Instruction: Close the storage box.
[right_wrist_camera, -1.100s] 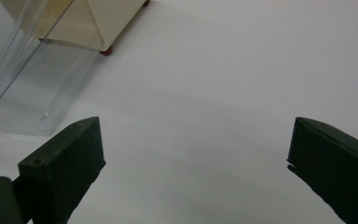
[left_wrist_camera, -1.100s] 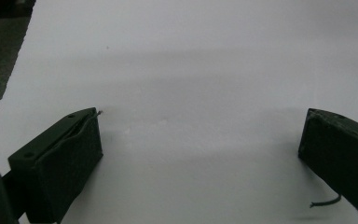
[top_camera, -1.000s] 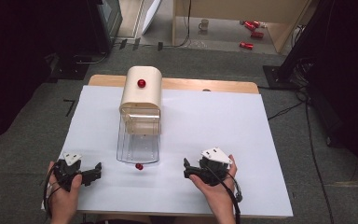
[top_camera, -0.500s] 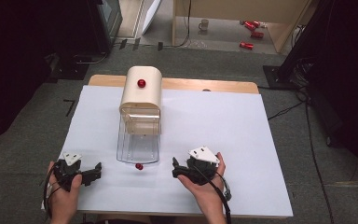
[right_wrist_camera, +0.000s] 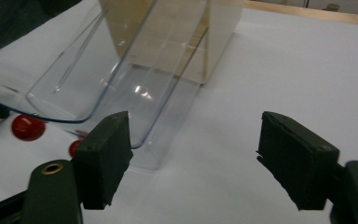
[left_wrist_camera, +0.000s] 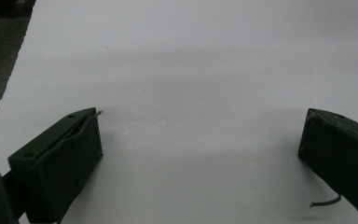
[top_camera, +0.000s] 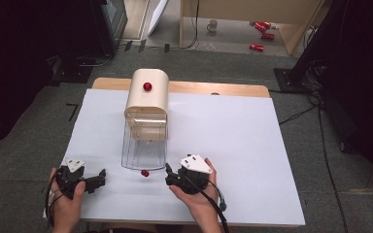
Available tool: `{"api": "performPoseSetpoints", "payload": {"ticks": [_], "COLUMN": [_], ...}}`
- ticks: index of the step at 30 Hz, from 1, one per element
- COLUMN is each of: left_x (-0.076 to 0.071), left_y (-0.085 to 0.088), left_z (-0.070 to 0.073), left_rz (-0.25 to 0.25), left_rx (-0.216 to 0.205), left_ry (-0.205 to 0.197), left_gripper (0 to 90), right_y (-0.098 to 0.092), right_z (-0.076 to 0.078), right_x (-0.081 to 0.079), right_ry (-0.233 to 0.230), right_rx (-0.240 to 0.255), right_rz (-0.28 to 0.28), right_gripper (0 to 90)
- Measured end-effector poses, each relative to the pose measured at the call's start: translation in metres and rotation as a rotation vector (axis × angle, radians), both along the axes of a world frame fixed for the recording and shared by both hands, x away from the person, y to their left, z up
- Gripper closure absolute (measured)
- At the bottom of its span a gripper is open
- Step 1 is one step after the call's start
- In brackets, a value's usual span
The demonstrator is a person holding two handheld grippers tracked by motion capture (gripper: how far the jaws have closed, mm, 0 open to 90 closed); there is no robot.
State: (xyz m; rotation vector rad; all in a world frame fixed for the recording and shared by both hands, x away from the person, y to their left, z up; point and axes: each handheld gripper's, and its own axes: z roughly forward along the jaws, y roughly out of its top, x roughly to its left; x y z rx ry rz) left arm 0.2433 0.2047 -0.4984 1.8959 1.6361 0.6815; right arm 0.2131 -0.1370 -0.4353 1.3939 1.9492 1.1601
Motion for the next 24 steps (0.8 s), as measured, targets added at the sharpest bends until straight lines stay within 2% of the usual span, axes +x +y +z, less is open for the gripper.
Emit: {"api": "performPoseSetpoints", "payload": {"ticks": [1, 4, 10, 16, 24], "left_x": [0.0, 0.0, 0.0, 0.0, 0.0], "left_y": [0.0, 0.0, 0.0, 0.0, 0.0], "left_z": [0.0, 0.0, 0.0, 0.0, 0.0], "left_rz": [0.0, 0.0, 0.0, 0.0, 0.0], "left_rx": [0.0, 0.0, 0.0, 0.0, 0.0], "left_ry": [0.0, 0.001, 0.001, 0.001, 0.0], "left_gripper": [0.0, 0.0, 0.0, 0.0, 0.0], "right_y": [0.0, 0.007, 0.007, 0.014, 0.027], "right_z": [0.0, -0.002, -0.007, -0.015, -0.017], "right_x": [0.0, -0.004, -0.009, -0.016, -0.019], "right_ry": [0.0, -0.007, 0.012, 0.021, 0.022], "right_rx": [0.0, 0.006, 0.024, 0.048, 0.068], "right_rz": [0.0, -0.007, -0.002, 0.03, 0.057], "right_gripper": [26.6, 36.1, 37.1, 44.4, 52.5]}}
